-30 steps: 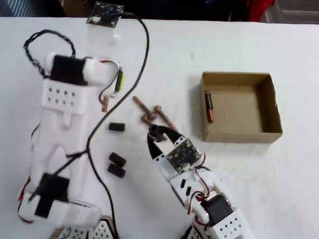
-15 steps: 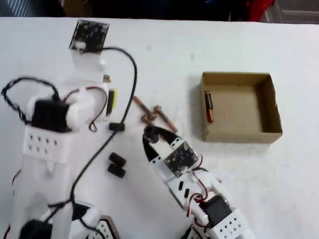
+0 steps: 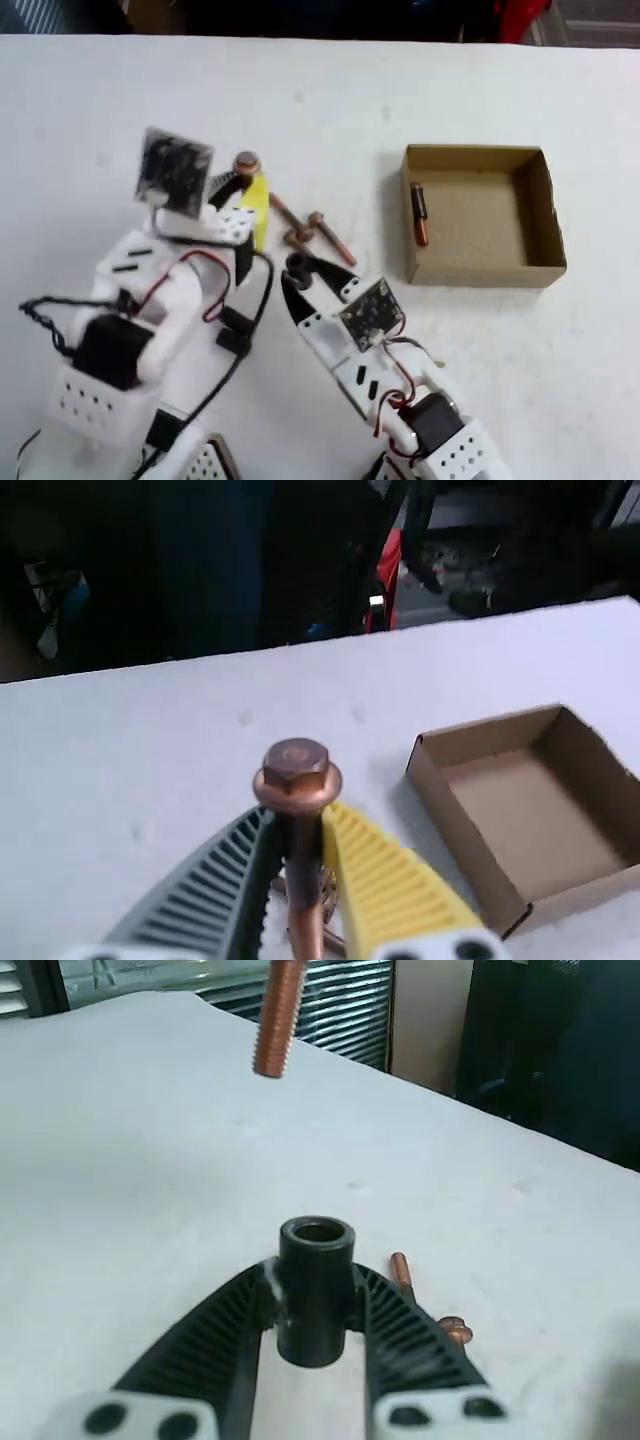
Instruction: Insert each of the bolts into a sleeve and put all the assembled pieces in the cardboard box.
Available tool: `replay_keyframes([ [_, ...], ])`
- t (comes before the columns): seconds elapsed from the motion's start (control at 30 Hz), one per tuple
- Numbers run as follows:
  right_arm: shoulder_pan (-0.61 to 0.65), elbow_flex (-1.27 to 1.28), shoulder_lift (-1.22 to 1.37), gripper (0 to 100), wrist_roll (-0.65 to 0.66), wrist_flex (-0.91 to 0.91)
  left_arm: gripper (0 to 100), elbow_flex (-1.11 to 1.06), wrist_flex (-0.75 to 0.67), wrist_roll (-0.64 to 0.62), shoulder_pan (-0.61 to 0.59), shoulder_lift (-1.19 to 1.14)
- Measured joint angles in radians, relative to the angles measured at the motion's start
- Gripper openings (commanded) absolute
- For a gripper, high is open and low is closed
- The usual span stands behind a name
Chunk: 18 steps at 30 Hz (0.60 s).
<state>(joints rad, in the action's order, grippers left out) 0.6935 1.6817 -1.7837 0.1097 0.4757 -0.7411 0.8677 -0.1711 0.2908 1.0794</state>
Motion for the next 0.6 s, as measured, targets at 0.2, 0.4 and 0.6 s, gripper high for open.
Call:
replay_keyframes([
  [0.2, -0.002, 0.000, 0.000, 1.6, -0.011, -0.068, 2, -0.083, -0.069, -0.029, 0.006, 0.101],
  [0.4, -0.002, 0.000, 0.000, 1.6, -0.011, -0.110, 2, -0.173, -0.157, -0.031, 0.058, 0.204],
  [0.6, -0.002, 0.000, 0.000, 1.6, -0.011, -0.114, 2, -0.281, -0.253, -0.032, 0.144, 0.275],
])
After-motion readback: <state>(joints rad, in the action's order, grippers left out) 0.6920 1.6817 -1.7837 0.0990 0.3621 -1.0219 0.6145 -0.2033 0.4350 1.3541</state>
